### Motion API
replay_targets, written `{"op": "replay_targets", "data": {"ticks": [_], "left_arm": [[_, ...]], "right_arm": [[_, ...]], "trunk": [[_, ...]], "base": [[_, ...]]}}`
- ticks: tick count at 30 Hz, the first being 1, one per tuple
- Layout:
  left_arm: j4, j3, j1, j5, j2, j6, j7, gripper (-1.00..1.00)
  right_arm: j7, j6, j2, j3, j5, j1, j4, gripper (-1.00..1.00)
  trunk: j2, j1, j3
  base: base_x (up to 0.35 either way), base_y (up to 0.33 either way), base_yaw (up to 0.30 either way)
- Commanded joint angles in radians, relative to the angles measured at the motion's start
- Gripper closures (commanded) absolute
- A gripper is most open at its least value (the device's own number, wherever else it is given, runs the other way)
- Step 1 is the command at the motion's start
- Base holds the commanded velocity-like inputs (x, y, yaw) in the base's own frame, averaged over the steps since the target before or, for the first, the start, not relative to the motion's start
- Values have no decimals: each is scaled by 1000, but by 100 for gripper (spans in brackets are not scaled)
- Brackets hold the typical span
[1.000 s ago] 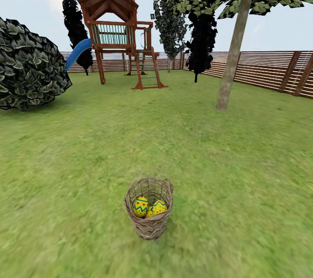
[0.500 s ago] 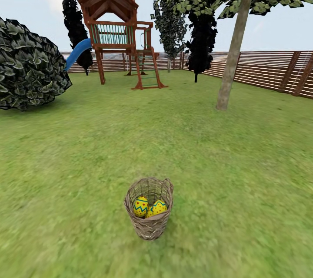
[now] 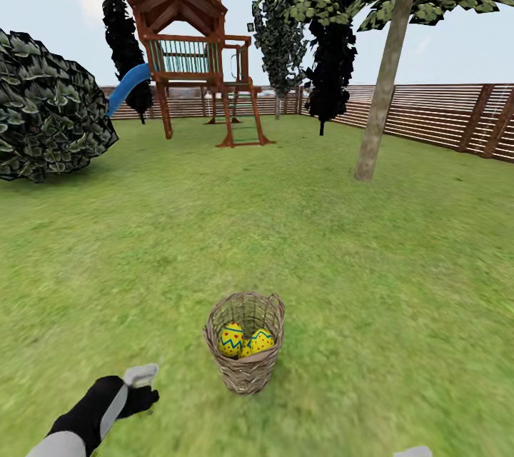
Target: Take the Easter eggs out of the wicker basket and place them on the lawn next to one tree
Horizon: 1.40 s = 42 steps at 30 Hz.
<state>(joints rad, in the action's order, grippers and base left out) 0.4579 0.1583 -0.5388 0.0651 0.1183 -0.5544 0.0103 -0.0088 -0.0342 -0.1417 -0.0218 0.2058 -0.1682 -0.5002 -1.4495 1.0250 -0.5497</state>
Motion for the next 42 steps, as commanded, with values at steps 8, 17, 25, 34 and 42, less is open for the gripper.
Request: {"op": "replay_targets", "data": {"ticks": [8, 17, 25, 34, 42], "left_arm": [[253, 3, -91, 320, -24, -157, 98, -100], [662, -15, -104, 360, -4, -407, 98, -100], [829, -62, -78, 363, 26, -447, 98, -100], [829, -78, -78, 363, 26, -446, 99, -100], [829, -79, -78, 364, 24, -444, 99, -100]], "right_arm": [[-2, 480, 6, -79, -160, -325, -255, -100], [-4, 545, 10, -86, -197, -448, -449, -100], [-25, 547, 39, -85, -207, -450, -480, -100], [-28, 544, 40, -85, -208, -450, -477, -100], [-29, 542, 42, -84, -204, -450, -465, -100]], "trunk": [[-1, 0, -1], [-1, 0, -1], [-1, 0, -1], [-1, 0, -1], [-1, 0, -1]], "base": [[0, 0, 0], [0, 0, 11], [0, 0, 247], [0, 0, 285], [0, -103, 285]]}}
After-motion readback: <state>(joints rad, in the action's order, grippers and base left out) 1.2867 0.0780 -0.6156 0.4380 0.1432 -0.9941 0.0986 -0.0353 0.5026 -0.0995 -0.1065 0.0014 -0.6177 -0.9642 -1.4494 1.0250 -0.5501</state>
